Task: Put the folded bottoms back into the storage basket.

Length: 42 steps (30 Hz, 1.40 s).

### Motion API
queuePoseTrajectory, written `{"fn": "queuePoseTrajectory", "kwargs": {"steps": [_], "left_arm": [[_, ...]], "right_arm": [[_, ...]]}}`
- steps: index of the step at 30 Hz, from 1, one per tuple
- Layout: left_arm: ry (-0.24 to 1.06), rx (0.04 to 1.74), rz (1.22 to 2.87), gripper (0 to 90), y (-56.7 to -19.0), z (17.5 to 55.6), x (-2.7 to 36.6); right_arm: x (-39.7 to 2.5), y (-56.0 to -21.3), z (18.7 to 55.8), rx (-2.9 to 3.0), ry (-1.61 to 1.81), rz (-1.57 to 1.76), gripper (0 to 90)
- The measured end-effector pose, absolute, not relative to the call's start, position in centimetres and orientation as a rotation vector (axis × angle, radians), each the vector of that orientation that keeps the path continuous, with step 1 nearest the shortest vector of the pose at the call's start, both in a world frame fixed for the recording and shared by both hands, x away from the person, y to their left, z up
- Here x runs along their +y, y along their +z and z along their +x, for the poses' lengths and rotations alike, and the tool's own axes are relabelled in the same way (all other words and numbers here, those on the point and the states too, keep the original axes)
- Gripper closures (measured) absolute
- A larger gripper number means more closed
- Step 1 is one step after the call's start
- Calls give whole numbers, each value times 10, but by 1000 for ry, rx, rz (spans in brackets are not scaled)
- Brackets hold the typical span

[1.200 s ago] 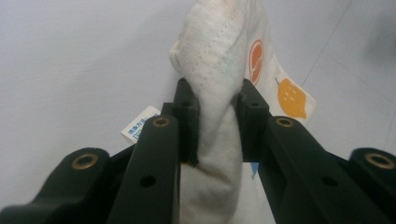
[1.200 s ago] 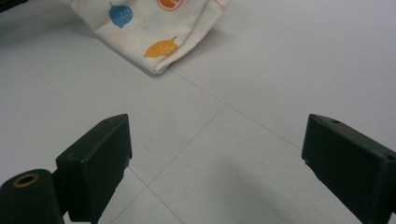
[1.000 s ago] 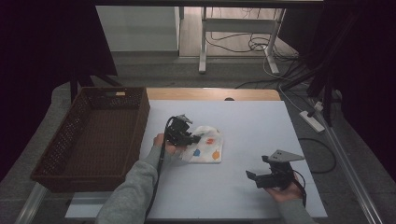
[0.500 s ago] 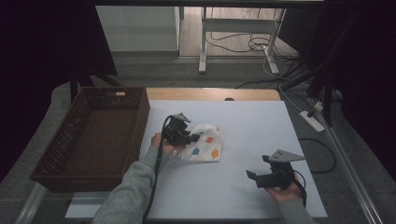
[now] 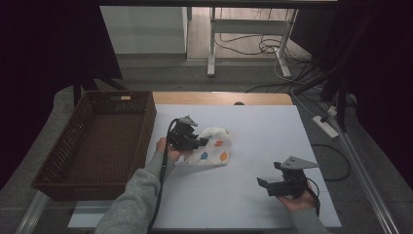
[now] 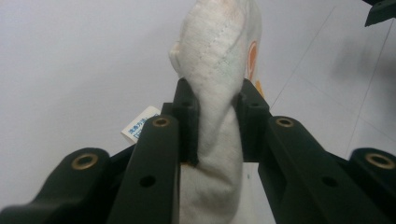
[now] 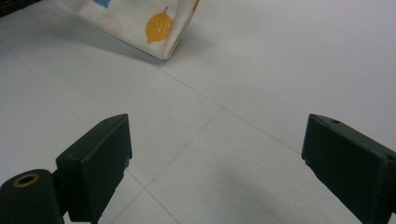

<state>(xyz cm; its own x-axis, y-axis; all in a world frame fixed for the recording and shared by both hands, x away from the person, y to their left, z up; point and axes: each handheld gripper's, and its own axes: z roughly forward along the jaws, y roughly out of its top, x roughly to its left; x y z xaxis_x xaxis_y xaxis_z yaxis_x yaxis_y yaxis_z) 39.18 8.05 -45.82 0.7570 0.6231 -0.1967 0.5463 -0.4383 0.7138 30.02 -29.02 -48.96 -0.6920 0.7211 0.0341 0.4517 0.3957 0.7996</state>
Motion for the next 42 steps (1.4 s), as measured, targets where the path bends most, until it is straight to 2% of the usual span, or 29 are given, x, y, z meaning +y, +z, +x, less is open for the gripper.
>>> {"fn": "queuePoseTrajectory", "kwargs": {"steps": [42], "left_arm": [[171,836,2081,733,-425,371,101]], "right_arm": [[-290,-489,300,2329,1194,1025,86]]}}
